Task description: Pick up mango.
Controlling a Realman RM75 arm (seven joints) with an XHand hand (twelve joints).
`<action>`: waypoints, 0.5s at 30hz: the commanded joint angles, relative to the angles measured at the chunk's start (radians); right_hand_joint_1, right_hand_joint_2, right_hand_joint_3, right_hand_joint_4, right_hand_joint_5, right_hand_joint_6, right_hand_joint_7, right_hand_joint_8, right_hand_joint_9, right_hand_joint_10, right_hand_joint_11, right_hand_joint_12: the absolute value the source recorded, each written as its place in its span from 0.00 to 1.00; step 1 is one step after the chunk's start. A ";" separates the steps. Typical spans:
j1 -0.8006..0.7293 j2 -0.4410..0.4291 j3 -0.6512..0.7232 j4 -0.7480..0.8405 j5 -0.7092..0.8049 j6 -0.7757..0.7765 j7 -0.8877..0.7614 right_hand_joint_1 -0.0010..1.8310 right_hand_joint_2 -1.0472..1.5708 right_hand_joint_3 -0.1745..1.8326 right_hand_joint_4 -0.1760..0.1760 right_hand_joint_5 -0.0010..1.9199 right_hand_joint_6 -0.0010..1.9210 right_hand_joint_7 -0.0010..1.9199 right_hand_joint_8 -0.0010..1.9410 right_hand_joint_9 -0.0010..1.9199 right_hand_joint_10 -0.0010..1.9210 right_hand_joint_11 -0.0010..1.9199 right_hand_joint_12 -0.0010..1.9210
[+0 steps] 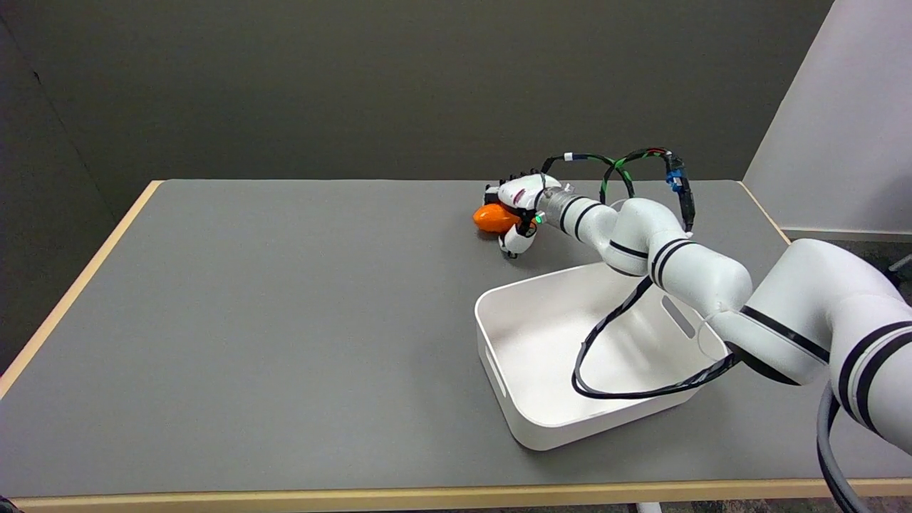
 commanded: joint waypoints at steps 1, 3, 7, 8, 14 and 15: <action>-0.013 0.031 0.164 -0.069 -0.004 -0.068 -0.011 0.61 0.84 0.23 0.18 0.22 0.82 0.40 0.63 0.38 0.62 0.30 0.92; -0.023 0.046 0.207 -0.128 -0.004 -0.075 -0.012 0.64 0.89 0.12 0.02 0.24 0.86 0.43 0.72 0.41 0.63 0.31 0.99; -0.044 0.069 0.252 -0.233 -0.003 -0.083 -0.011 0.64 0.87 0.16 0.04 0.26 0.81 0.43 0.75 0.43 0.69 0.26 1.00; -0.050 0.075 0.268 -0.263 -0.003 -0.087 -0.009 0.64 0.84 0.23 0.00 0.33 0.80 0.36 0.80 0.46 0.82 0.21 1.00; -0.094 0.114 0.354 -0.395 -0.003 -0.101 -0.003 0.64 0.84 0.25 0.00 0.32 0.81 0.35 0.81 0.47 0.87 0.26 1.00; -0.110 0.126 0.369 -0.432 -0.003 -0.099 -0.003 0.64 0.84 0.25 0.00 0.33 0.81 0.36 0.81 0.47 0.88 0.26 1.00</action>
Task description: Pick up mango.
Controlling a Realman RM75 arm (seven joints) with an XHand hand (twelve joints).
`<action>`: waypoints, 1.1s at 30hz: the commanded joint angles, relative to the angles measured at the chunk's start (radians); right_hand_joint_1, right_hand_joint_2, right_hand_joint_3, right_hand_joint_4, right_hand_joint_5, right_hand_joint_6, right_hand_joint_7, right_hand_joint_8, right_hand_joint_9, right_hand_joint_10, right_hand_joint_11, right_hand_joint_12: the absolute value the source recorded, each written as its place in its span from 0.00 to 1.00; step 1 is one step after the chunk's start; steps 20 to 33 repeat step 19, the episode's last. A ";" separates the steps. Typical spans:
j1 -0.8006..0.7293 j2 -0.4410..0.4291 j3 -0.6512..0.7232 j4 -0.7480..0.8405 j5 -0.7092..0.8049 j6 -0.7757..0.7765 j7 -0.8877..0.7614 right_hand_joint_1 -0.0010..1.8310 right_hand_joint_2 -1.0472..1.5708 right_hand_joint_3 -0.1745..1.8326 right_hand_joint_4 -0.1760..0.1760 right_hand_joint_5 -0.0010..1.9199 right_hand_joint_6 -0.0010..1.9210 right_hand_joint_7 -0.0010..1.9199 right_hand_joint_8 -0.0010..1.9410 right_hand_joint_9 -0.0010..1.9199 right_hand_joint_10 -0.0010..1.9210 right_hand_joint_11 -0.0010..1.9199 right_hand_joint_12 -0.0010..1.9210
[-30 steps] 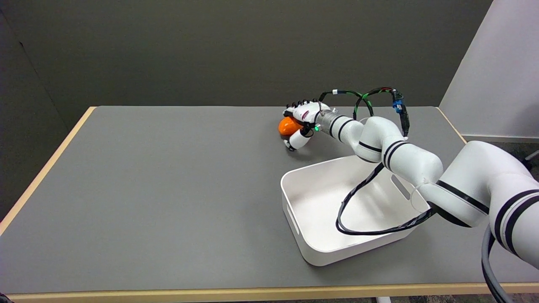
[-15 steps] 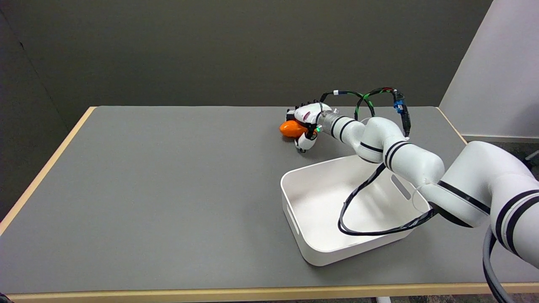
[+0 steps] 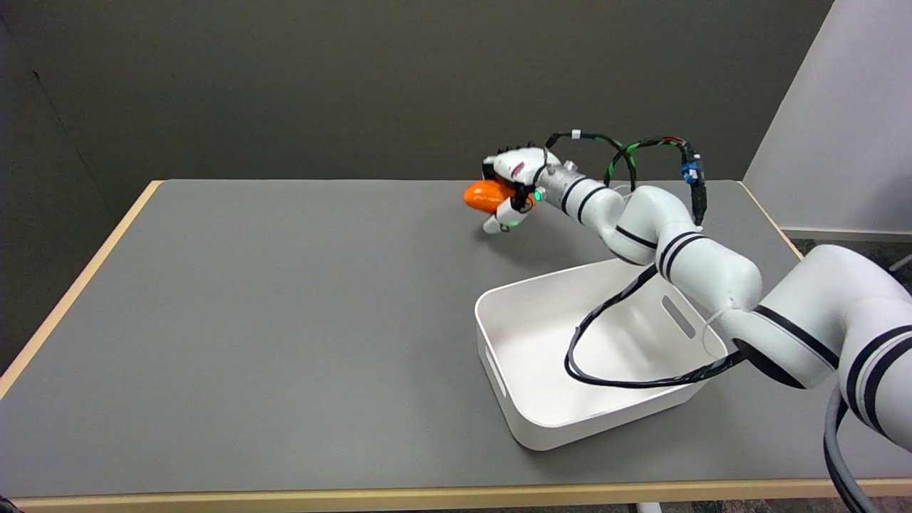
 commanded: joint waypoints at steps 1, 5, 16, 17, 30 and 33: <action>-0.103 0.105 0.246 -0.350 0.000 -0.050 0.004 0.64 0.84 0.26 0.00 0.33 0.81 0.36 0.81 0.47 0.88 0.26 1.00; -0.225 0.172 0.370 -0.540 0.023 -0.015 0.020 0.64 0.83 0.26 0.00 0.33 0.80 0.36 0.80 0.48 0.87 0.28 1.00; -0.811 0.274 0.884 -0.823 0.472 0.000 0.052 0.66 0.76 0.39 0.09 0.35 0.75 0.48 0.73 0.50 0.85 0.42 1.00; -0.863 0.274 0.925 -0.840 0.489 -0.007 0.051 0.66 0.75 0.39 0.09 0.35 0.75 0.49 0.73 0.50 0.85 0.43 1.00; -0.951 0.258 0.987 -0.878 0.492 -0.016 0.052 0.66 0.75 0.40 0.10 0.35 0.75 0.49 0.73 0.51 0.85 0.43 1.00; -0.951 0.258 0.987 -0.878 0.492 -0.016 0.052 0.66 0.75 0.40 0.10 0.35 0.75 0.49 0.73 0.51 0.85 0.43 1.00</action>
